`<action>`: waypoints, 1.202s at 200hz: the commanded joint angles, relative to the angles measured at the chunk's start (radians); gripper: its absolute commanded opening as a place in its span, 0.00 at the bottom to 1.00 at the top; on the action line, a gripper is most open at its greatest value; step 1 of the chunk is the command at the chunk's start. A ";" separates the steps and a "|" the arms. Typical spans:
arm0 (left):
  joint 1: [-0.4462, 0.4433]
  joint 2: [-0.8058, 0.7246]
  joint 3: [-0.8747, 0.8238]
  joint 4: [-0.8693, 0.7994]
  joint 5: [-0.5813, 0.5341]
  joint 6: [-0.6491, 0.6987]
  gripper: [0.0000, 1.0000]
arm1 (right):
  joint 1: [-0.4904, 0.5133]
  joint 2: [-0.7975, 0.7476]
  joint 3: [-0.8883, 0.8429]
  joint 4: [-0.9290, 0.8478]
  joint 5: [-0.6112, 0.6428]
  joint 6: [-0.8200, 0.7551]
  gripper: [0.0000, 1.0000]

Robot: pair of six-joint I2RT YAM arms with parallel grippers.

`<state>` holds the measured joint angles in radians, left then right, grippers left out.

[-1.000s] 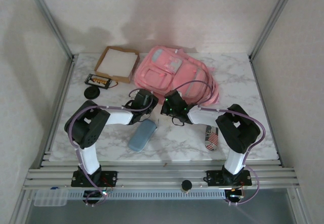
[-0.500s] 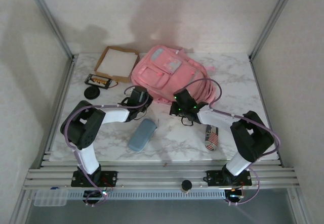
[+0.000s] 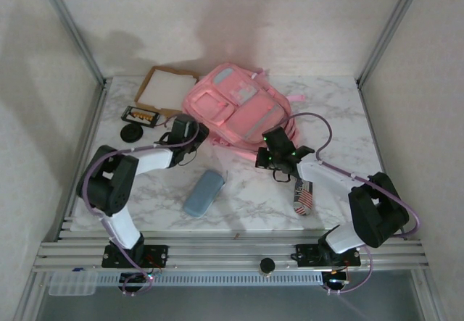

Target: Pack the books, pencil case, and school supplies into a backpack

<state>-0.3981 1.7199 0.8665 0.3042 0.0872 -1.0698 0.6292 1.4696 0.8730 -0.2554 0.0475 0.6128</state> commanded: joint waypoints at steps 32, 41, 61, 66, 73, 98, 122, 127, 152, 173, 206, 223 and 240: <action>-0.238 -0.145 -0.147 0.204 0.004 -0.314 0.63 | 0.015 -0.005 0.014 -0.003 -0.068 -0.036 0.00; -0.276 -0.124 -0.137 0.225 -0.007 -0.360 0.63 | 0.015 -0.006 0.009 0.005 -0.075 -0.036 0.00; -0.339 -0.057 -0.103 0.261 -0.020 -0.443 0.62 | 0.015 -0.005 0.002 0.021 -0.084 -0.038 0.00; -0.351 -0.041 -0.094 0.268 -0.030 -0.457 0.62 | 0.015 -0.005 0.001 0.023 -0.083 -0.040 0.00; -0.364 -0.018 -0.076 0.281 -0.039 -0.472 0.61 | 0.017 -0.006 -0.002 0.028 -0.085 -0.041 0.00; -0.391 0.059 -0.002 0.249 -0.074 -0.518 0.55 | 0.017 -0.009 -0.020 0.054 -0.093 -0.040 0.00; -0.408 0.101 0.028 0.227 -0.127 -0.556 0.48 | 0.017 -0.006 -0.028 0.053 -0.086 -0.050 0.00; -0.412 0.108 0.033 0.212 -0.142 -0.561 0.43 | 0.017 -0.006 -0.030 0.053 -0.083 -0.054 0.00; -0.418 0.129 0.039 0.181 -0.197 -0.578 0.32 | 0.017 -0.006 -0.032 0.029 -0.052 -0.068 0.00; -0.422 0.152 0.051 0.155 -0.205 -0.599 0.27 | 0.015 -0.009 -0.026 0.013 -0.044 -0.074 0.00; -0.418 0.150 0.054 0.111 -0.241 -0.602 0.09 | 0.010 -0.013 -0.019 -0.041 0.011 -0.076 0.00; -0.415 0.126 0.054 0.047 -0.277 -0.572 0.00 | -0.001 -0.029 -0.025 -0.069 0.038 -0.084 0.00; -0.400 0.092 0.029 0.027 -0.286 -0.544 0.00 | -0.022 -0.046 -0.028 -0.100 0.068 -0.101 0.00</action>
<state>-0.8234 1.8584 0.9096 0.4515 -0.0906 -1.6505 0.6323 1.4696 0.8513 -0.2546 0.0338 0.5415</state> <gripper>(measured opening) 0.067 0.062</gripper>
